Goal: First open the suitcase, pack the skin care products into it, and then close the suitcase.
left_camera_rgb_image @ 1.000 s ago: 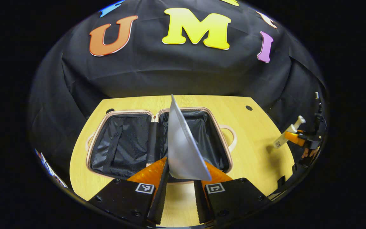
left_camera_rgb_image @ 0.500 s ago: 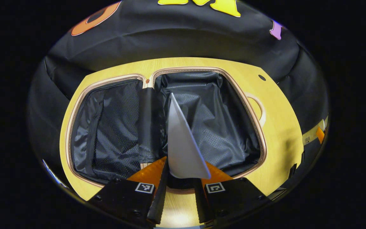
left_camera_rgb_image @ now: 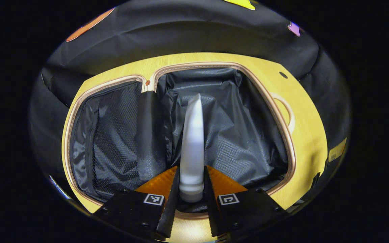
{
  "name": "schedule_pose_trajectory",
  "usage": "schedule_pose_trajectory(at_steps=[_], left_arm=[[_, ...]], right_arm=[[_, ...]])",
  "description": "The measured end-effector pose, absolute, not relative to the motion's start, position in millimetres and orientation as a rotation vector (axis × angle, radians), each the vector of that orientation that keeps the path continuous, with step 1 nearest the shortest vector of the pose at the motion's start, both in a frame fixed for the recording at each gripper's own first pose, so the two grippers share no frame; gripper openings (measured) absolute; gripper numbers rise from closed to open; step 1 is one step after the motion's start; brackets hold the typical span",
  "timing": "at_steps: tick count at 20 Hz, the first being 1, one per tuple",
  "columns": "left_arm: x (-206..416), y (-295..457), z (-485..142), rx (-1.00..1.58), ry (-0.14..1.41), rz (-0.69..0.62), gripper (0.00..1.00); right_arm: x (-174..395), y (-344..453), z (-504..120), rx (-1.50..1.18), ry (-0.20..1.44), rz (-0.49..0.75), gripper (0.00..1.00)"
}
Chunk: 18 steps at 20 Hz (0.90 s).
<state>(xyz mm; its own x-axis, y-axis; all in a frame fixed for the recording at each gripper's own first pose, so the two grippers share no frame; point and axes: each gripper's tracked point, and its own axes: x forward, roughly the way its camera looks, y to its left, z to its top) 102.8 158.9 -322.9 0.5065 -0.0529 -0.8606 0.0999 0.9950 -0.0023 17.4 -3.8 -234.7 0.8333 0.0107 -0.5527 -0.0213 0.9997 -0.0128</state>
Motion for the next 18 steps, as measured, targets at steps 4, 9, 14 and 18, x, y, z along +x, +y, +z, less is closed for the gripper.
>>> schedule_pose_trajectory(at_steps=[4, 9, 14, 18], left_arm=[[106, 159, -325, 0.046, 1.028, -0.081, 0.41], [105, 159, -325, 0.012, 1.015, -0.080, 0.33], [106, 149, -306, -0.083, 0.907, -0.110, 0.30], [94, 153, -279, -0.140, 0.809, -0.126, 0.24]], right_arm=[[13, -1, -233, -0.039, 0.588, 0.043, 0.48], [24, 26, -217, -0.020, 0.581, 0.101, 0.48], [61, 105, -177, 0.003, 0.541, 0.265, 0.48], [92, 180, -155, -0.020, 0.513, 0.393, 0.48]])
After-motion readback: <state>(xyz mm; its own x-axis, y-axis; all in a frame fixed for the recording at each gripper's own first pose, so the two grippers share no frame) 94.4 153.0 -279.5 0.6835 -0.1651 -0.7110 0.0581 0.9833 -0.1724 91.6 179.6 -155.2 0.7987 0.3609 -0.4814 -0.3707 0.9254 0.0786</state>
